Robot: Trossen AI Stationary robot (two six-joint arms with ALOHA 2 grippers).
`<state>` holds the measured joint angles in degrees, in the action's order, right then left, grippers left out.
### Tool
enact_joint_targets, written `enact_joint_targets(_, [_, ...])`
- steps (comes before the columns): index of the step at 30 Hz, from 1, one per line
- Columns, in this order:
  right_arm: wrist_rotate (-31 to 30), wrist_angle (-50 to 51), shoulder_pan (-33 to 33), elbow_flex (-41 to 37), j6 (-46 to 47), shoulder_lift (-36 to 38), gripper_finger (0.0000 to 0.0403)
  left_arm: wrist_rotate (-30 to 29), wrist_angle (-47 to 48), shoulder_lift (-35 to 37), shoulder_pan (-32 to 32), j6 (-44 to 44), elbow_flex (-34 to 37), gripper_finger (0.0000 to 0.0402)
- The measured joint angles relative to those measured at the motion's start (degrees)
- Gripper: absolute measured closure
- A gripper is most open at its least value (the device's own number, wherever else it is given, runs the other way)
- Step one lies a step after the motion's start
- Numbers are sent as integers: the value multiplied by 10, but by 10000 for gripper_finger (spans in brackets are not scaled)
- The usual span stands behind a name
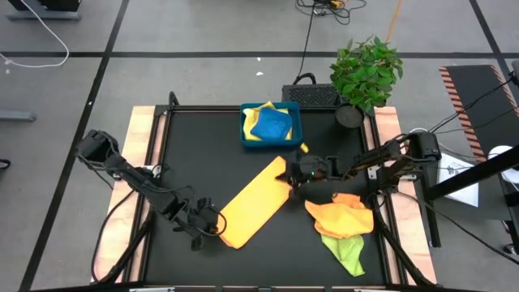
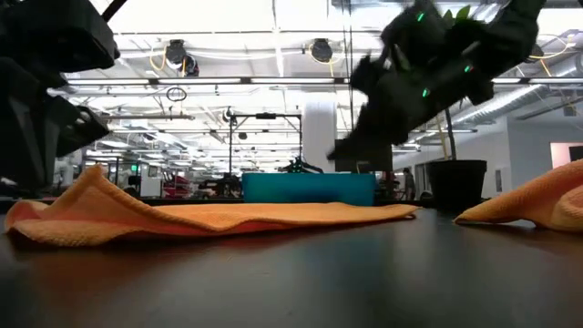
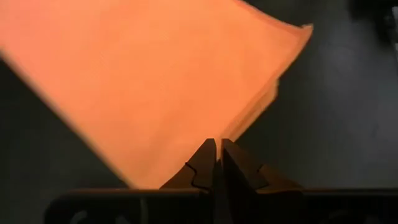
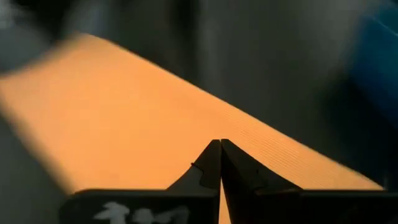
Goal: Fold microfiber towels
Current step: Fold the left orange microfiber towel
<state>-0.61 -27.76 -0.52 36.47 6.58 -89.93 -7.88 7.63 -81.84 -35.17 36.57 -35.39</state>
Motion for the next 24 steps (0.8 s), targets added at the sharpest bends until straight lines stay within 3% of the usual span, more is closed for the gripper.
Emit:
enact_joint_targets(3, [3,-14,57,13,-25,0,403,-21,45,15,-2,15,-4,376])
enact_joint_targets(9, [-71,-4,131,44,-97,0,403,-64,136,29,-2,-24,-62,376])
enact_joint_targets(13, [-98,-24,129,49,-122,0,403,-131,163,29,-2,-106,-101,376])
enact_joint_targets(18, [-101,-65,101,49,-125,0,403,-234,122,29,11,-170,-102,376])
enact_joint_targets(24, [-98,-80,89,49,-129,0,403,-224,77,27,39,-208,-102,376])
